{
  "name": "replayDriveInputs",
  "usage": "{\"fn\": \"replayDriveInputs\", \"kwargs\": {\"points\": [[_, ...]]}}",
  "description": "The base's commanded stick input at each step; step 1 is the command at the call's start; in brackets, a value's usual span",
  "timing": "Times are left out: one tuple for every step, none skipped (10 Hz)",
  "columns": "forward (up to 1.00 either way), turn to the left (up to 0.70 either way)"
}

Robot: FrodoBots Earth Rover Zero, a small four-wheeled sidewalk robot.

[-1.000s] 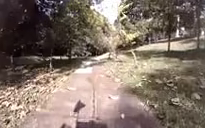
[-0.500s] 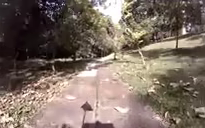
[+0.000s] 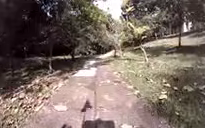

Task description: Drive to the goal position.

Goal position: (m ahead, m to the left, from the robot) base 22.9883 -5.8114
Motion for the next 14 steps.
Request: {"fn": "replayDriveInputs", "kwargs": {"points": [[0.70,0.27],[0.70,0.27],[0.70,0.27],[0.70,0.27],[0.70,0.19],[0.70,0.00],[0.70,0.00],[0.70,0.00],[0.70,0.00],[0.70,0.00],[0.70,0.00],[0.70,0.00],[0.70,0.00],[0.70,0.00]]}}
